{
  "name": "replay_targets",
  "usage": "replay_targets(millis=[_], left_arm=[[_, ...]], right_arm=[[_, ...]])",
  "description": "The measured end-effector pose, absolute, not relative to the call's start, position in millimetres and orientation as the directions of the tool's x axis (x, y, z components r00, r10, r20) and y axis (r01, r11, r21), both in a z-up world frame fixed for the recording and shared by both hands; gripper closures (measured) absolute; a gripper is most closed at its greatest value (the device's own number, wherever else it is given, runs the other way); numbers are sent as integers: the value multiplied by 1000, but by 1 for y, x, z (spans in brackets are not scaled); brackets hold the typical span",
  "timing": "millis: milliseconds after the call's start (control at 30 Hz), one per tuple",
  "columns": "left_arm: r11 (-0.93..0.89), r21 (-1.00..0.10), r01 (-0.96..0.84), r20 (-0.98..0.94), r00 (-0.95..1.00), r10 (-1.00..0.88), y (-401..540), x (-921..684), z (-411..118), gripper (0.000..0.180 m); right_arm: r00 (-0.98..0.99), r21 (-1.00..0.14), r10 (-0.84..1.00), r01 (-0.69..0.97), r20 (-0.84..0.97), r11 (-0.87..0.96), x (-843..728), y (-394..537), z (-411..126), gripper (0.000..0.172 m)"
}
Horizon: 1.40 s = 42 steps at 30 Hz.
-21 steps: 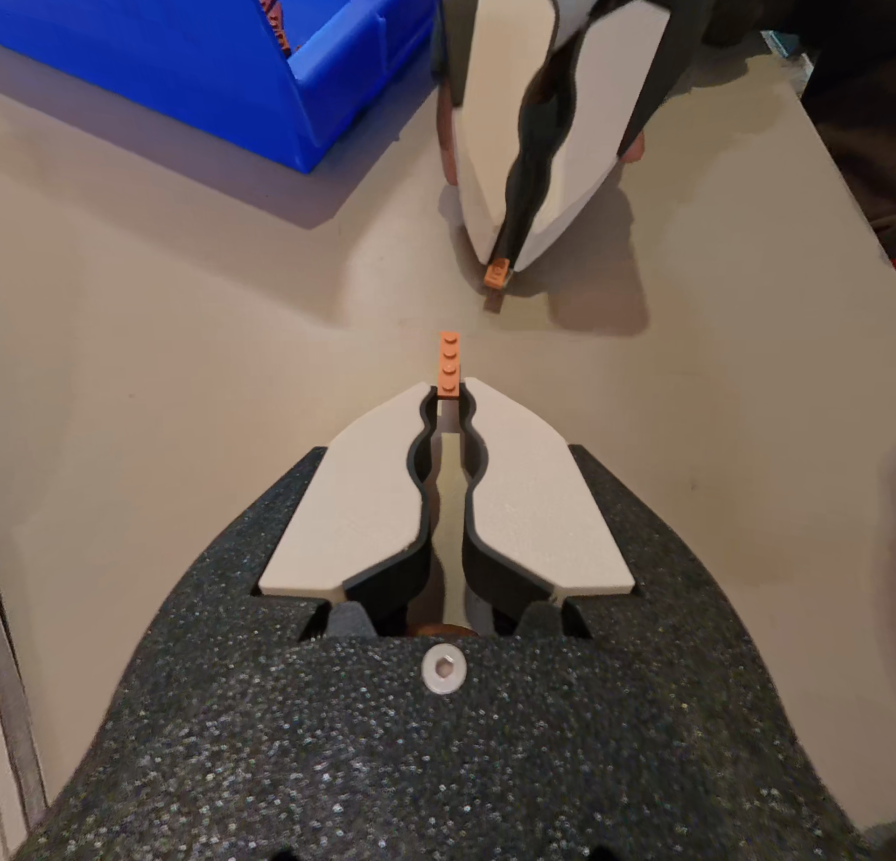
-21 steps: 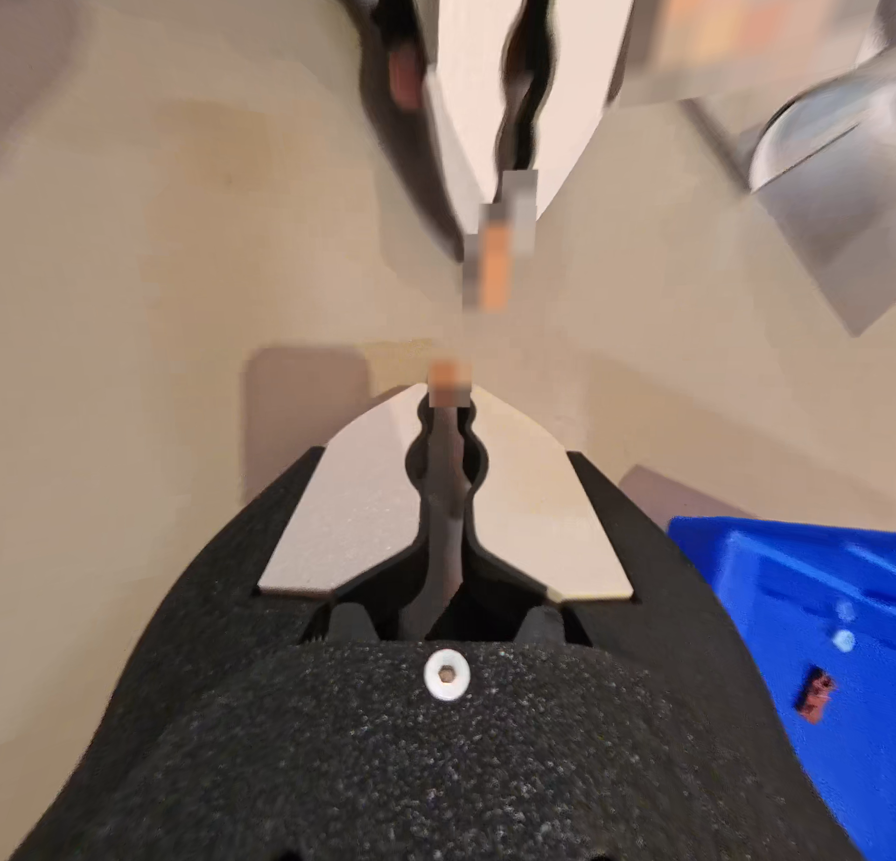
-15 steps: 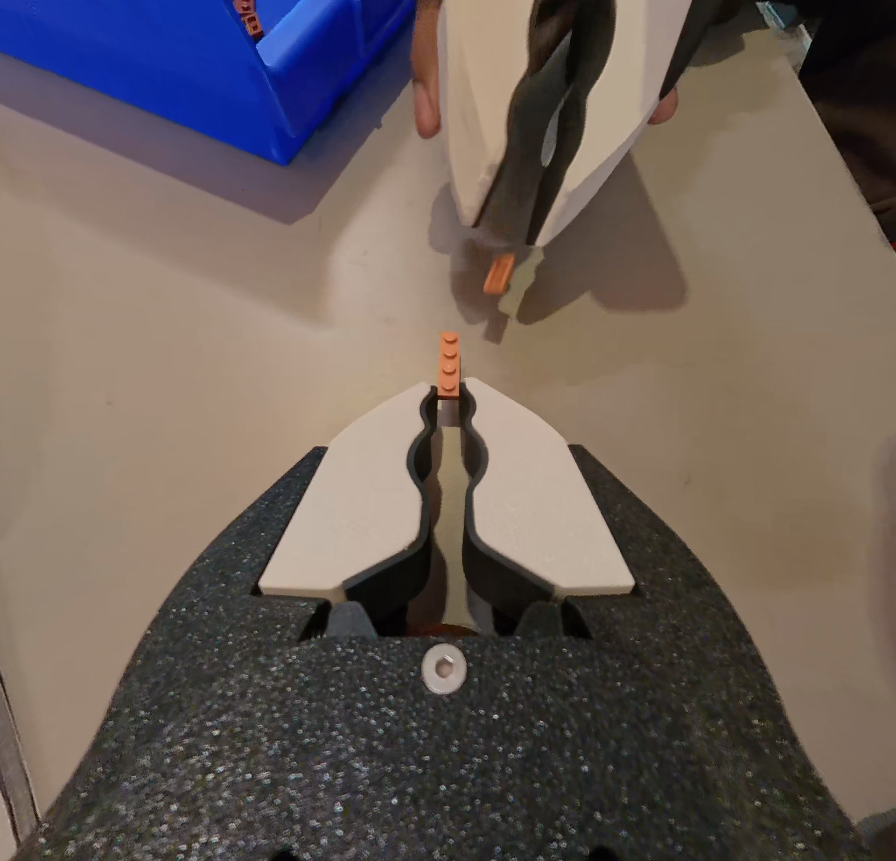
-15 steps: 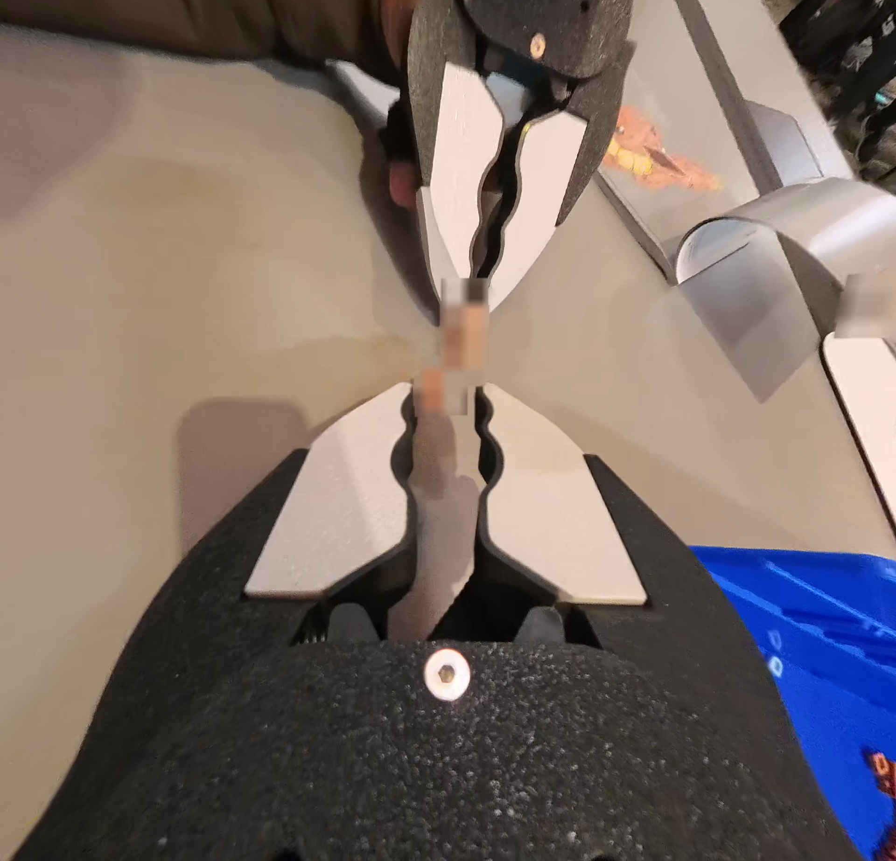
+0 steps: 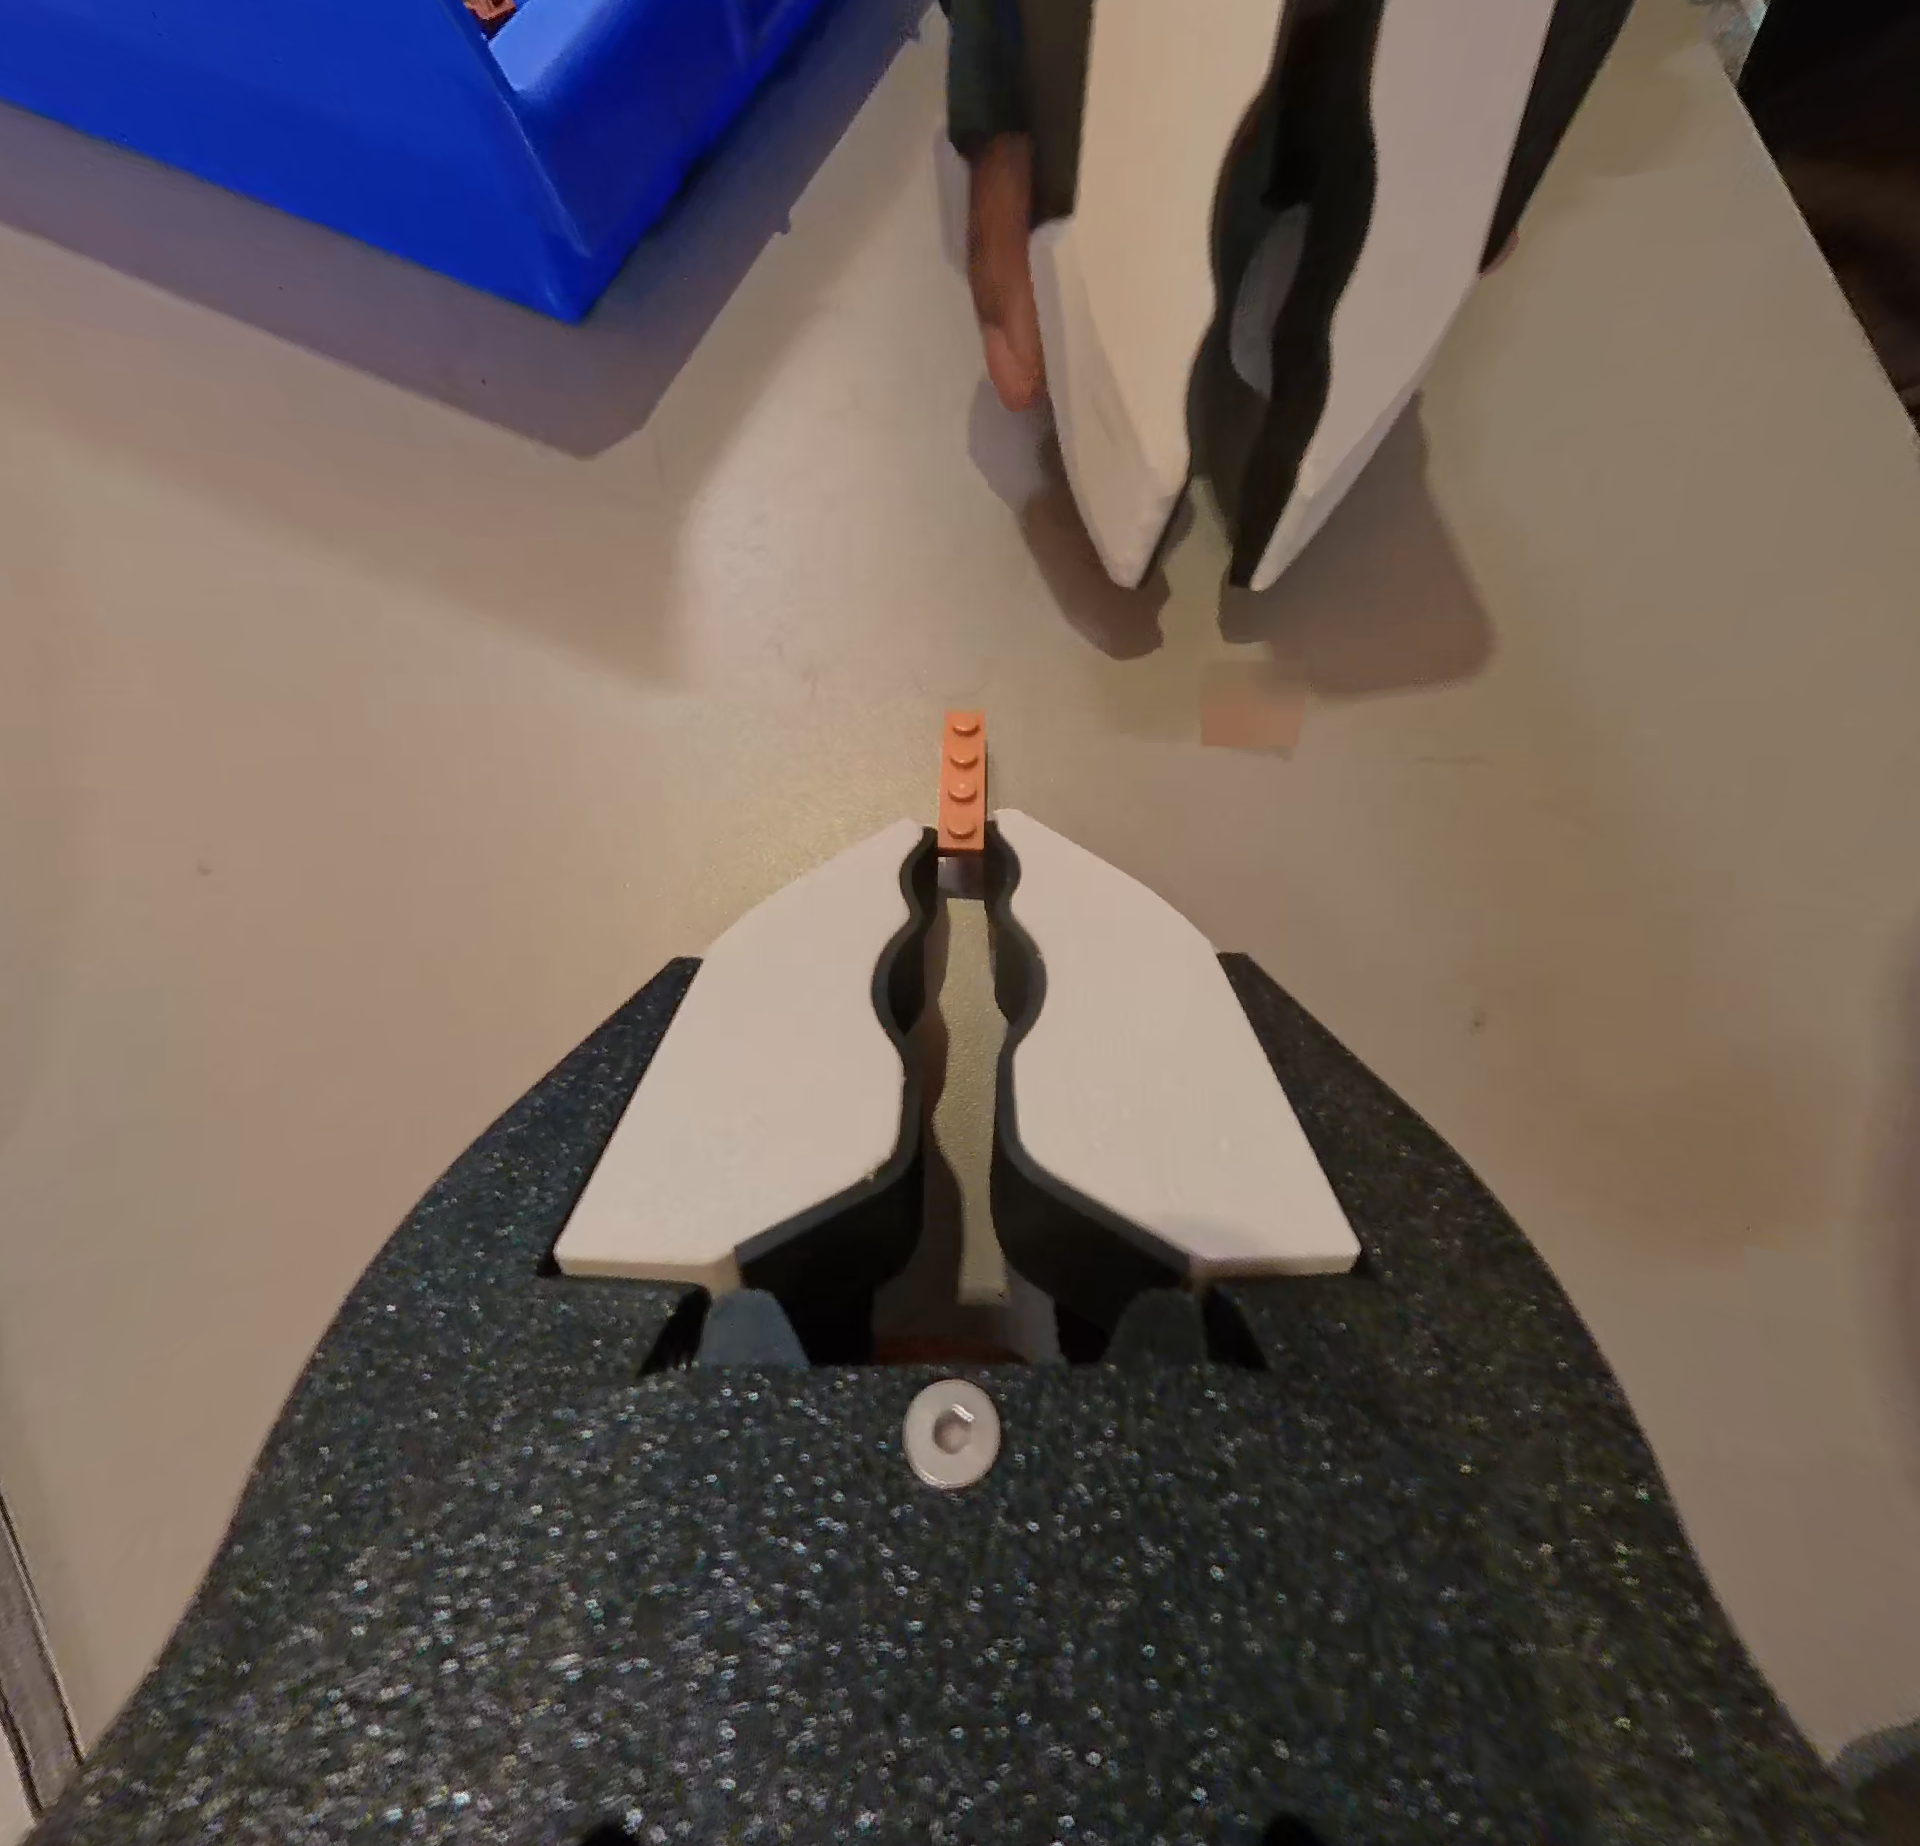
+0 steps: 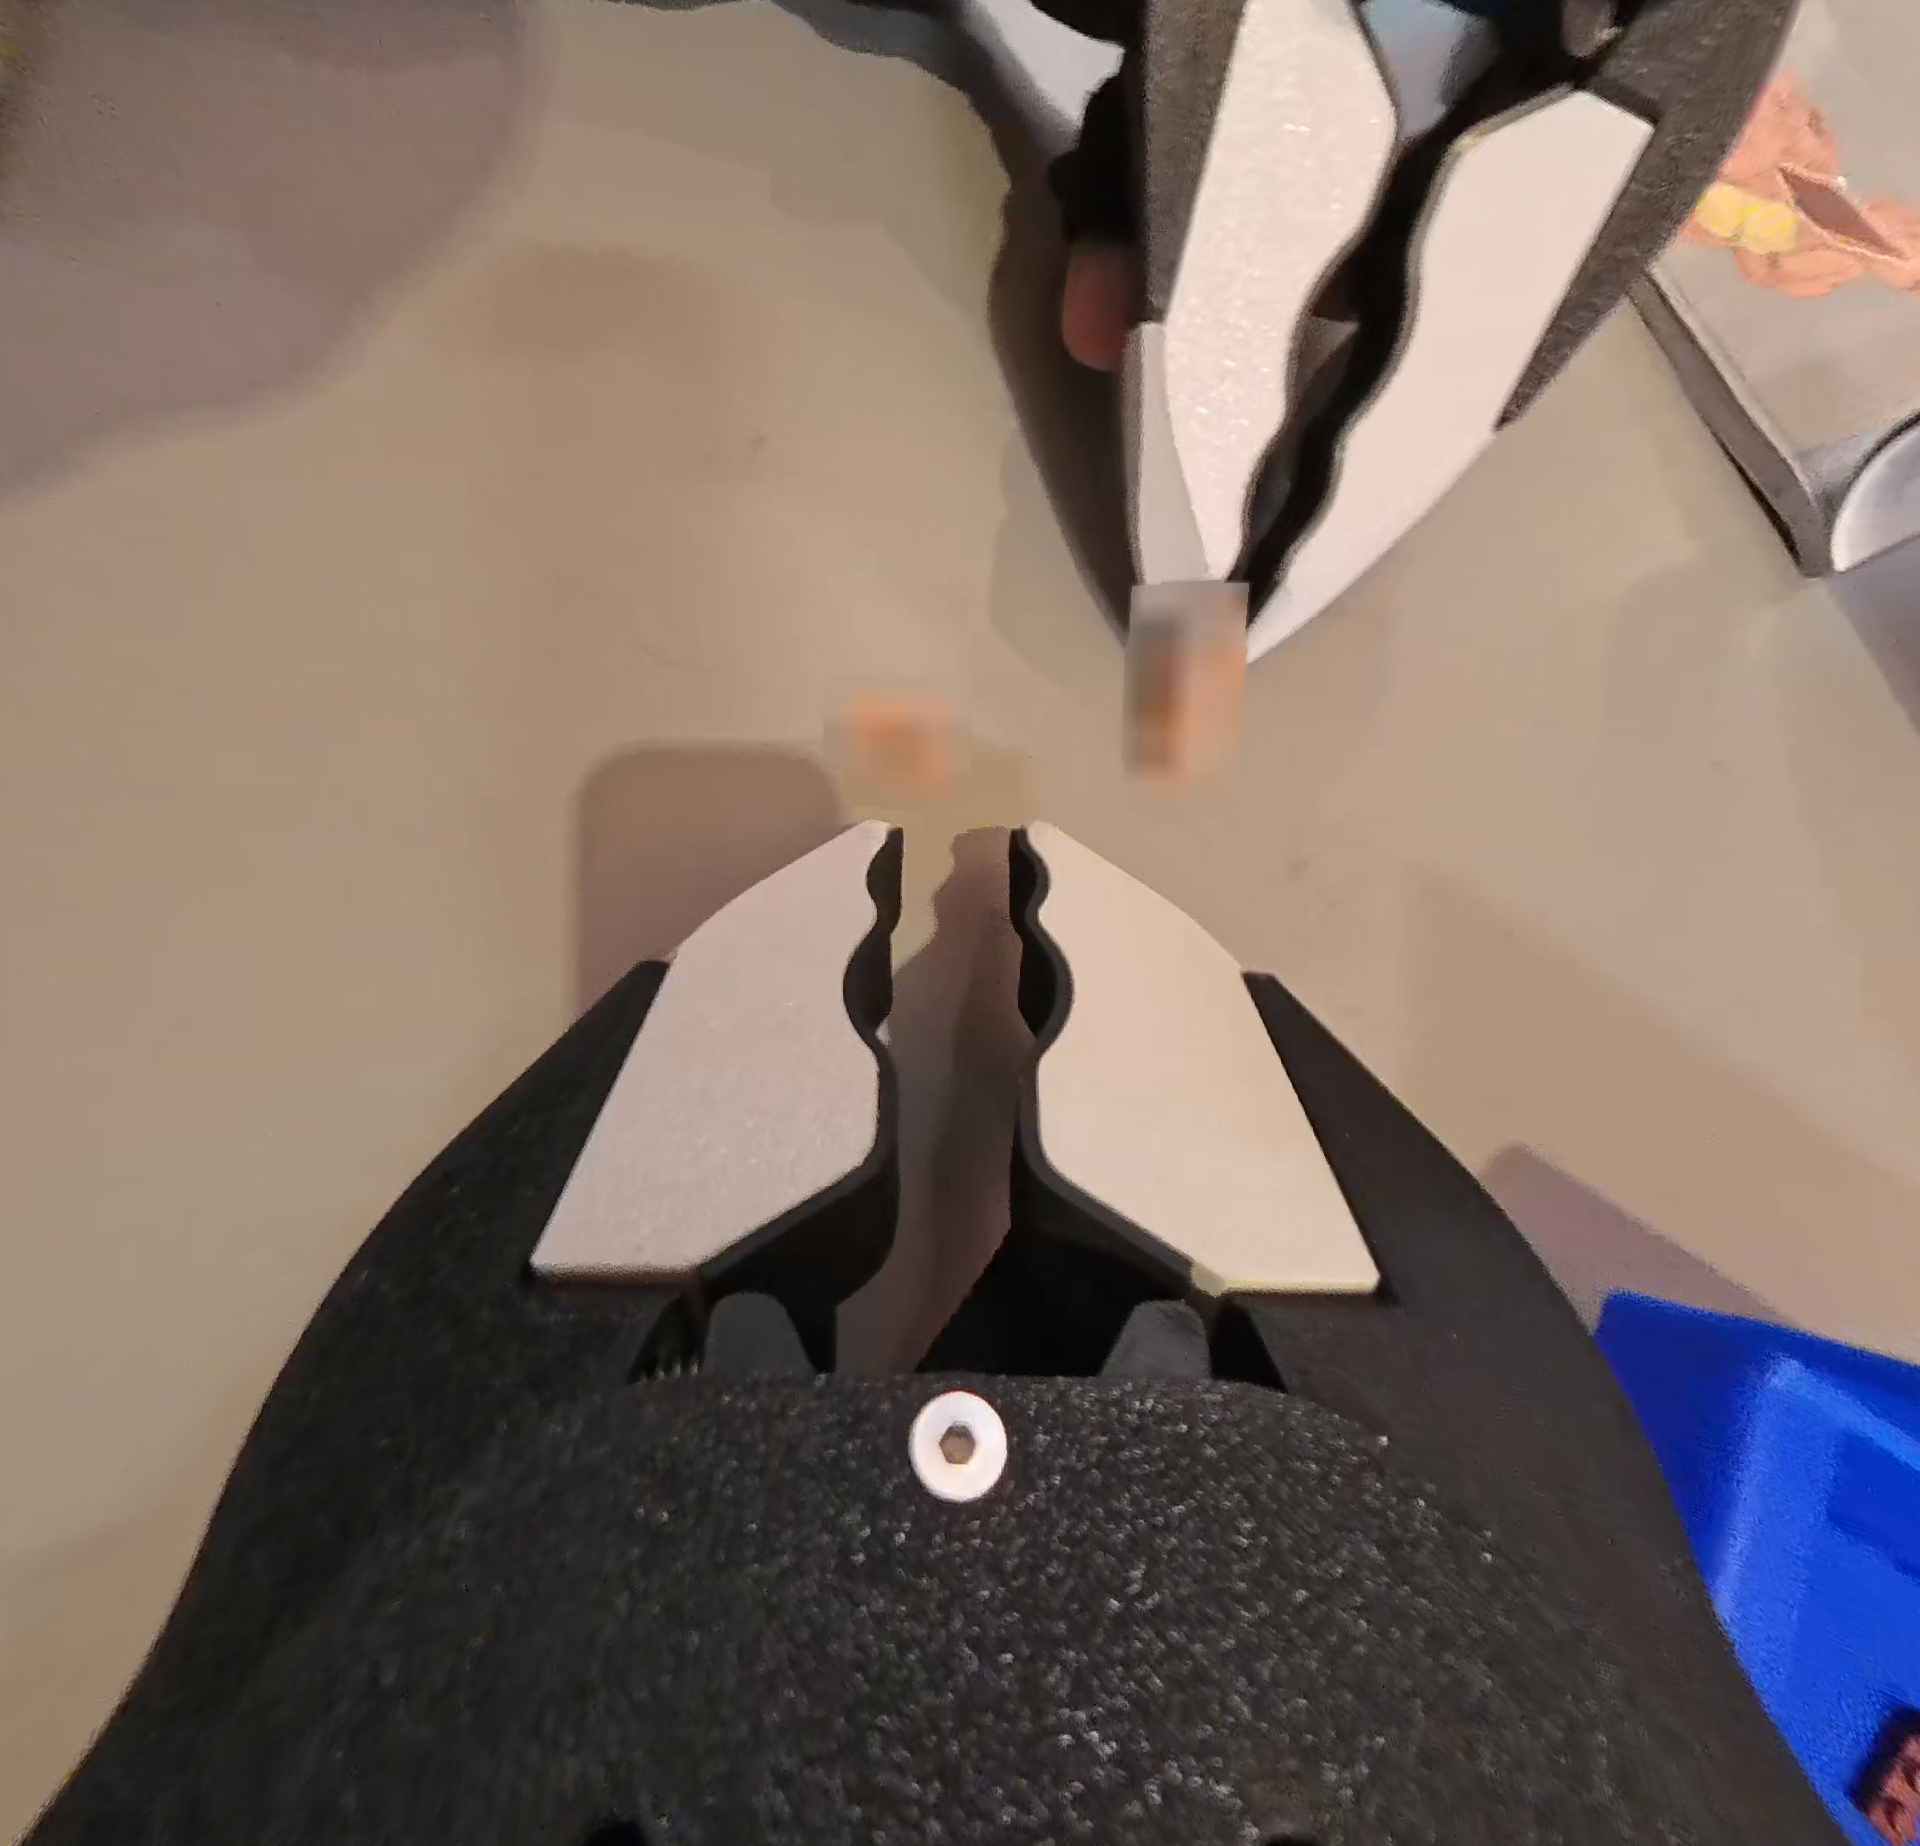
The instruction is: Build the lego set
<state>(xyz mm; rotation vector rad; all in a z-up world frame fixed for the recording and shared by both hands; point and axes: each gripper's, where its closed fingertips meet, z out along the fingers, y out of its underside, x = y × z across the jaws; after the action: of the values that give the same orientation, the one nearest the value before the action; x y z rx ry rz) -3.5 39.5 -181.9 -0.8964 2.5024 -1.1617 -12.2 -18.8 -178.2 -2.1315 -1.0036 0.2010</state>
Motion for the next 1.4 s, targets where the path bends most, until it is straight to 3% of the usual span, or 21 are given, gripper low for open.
replay_targets(millis=[233, 467, 600, 967, 1200, 1400], left_arm=[[495, -758, -425, 42, -789, -612, 38, -5, -181, 173], [514, -748, -421, 39, -800, -599, 36, -7, -184, 173], [524, -741, -420, 35, -804, -594, 36, -8, -185, 173], [551, -737, -392, 5, -818, -575, 31, -11, -186, 170], [411, -818, -404, 74, -781, -621, 30, -3, -163, 149], [39, -864, -501, 403, -736, -544, 18, 3, -123, 151]], right_arm=[[679, -722, 714, 579, 170, -379, -30, -12, -177, 153], [727, -707, 682, 524, 79, -476, -33, -11, -183, 139], [738, -685, 669, 532, 86, -498, -32, -10, -189, 156], [801, -763, 593, 430, 76, -483, -9, 1, -171, 156], [821, -825, 519, 453, 239, -337, 11, 13, -151, 156], [784, -840, 429, 534, 449, -97, 10, 16, -120, 156]])
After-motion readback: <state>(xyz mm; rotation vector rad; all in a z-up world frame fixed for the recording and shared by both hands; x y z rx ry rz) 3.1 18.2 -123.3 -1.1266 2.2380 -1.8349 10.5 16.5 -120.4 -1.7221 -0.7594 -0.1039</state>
